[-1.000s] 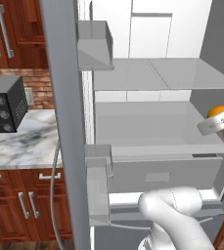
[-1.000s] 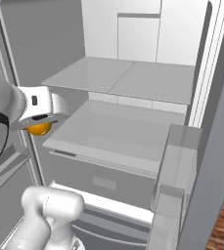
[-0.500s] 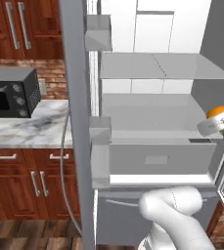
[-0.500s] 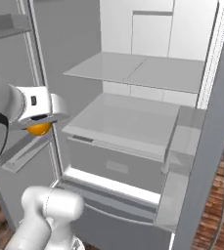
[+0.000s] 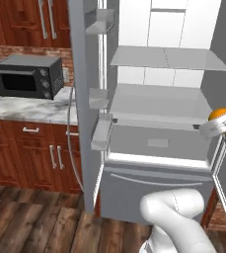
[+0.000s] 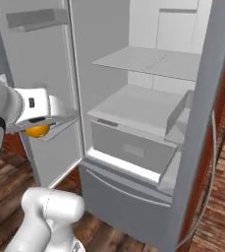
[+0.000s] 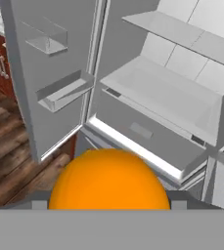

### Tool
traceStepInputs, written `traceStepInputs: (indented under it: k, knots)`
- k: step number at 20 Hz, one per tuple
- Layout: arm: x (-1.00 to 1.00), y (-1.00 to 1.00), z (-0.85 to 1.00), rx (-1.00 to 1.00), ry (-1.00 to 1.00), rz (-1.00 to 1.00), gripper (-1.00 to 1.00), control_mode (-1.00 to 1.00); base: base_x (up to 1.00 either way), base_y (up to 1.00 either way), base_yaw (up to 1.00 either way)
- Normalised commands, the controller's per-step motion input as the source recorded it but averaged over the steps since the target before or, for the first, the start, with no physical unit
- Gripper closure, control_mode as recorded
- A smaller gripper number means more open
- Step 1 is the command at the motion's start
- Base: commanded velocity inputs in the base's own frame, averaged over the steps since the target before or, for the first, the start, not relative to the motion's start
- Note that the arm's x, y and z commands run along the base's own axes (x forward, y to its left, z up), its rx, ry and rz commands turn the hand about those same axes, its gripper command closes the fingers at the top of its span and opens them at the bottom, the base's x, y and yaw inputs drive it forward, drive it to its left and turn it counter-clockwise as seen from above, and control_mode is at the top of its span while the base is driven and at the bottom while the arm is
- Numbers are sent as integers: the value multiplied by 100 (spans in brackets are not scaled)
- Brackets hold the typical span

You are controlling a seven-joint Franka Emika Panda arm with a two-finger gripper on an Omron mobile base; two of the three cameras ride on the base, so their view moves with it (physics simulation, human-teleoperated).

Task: Retrieve the peach and orange from the fridge and place them into the bowl on the dining table.

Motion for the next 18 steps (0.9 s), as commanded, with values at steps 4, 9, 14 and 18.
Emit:
traceStepInputs:
  k: [4, 9, 14, 18]
  knots:
    - [0, 0, 0, 0, 0, 0, 100, 100, -53, -2, 56]
    - [0, 0, 0, 0, 0, 0, 100, 100, -42, 0, 68]
    - [0, 0, 0, 0, 0, 0, 100, 100, -42, 0, 75]
    - [0, 0, 0, 0, 0, 0, 100, 100, -38, 0, 76]
